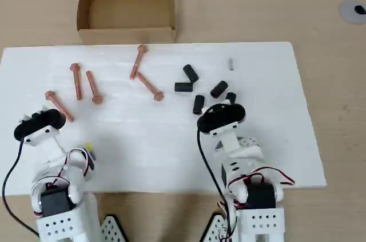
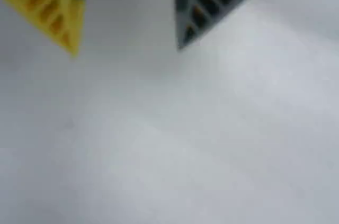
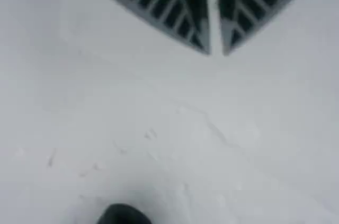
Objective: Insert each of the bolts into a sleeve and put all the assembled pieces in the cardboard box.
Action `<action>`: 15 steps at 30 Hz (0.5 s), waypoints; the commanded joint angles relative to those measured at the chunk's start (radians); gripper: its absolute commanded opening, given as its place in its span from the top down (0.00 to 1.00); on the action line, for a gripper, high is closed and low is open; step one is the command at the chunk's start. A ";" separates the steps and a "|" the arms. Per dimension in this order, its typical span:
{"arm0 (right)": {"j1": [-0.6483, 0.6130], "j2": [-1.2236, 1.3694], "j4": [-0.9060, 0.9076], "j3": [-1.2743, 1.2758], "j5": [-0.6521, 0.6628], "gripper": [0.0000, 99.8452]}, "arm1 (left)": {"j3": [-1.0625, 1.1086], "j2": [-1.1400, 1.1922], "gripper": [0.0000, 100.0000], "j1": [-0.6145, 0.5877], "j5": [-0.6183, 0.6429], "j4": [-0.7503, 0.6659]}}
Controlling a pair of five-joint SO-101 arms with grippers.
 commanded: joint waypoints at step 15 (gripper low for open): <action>0.008 -0.113 -0.028 0.001 0.005 0.99 | -0.003 -0.005 0.87 0.009 0.008 -0.029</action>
